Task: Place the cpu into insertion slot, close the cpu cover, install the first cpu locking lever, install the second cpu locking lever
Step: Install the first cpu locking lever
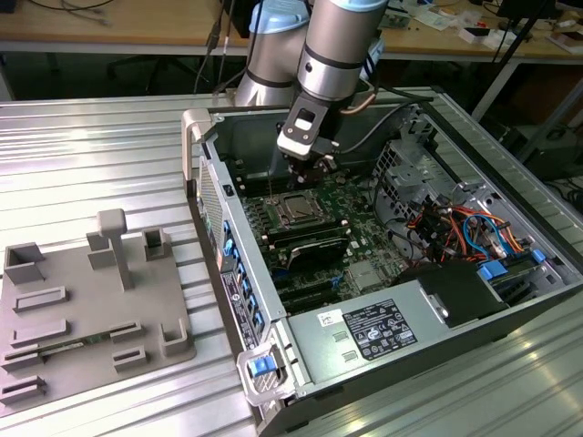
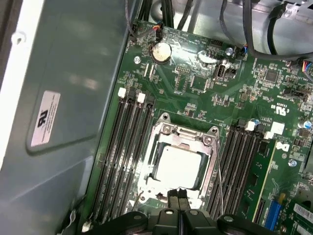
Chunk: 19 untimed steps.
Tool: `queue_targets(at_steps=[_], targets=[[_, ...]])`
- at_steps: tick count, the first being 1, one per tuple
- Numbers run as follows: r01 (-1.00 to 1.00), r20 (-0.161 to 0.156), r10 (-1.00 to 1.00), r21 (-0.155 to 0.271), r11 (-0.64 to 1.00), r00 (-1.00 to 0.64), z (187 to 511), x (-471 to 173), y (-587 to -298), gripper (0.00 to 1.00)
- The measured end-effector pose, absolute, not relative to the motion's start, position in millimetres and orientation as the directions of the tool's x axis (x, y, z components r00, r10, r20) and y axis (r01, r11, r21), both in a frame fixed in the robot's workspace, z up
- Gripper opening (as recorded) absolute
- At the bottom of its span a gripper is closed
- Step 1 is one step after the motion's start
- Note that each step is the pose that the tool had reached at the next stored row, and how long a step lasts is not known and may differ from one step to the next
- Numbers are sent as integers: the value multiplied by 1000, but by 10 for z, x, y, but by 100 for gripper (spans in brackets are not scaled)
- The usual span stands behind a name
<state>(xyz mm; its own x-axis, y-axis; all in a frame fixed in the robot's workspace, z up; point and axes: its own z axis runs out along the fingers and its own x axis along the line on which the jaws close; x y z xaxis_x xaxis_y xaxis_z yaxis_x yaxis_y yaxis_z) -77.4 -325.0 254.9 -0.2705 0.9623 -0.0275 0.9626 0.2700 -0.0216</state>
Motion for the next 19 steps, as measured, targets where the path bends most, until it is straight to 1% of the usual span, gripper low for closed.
queue_targets(at_steps=[7,19], targets=[[961,-26,961,-21,276,-277,2548,-1062,-3264,11],[877,-25,876,-20,481,-481,2546,-1075,-3264,11]])
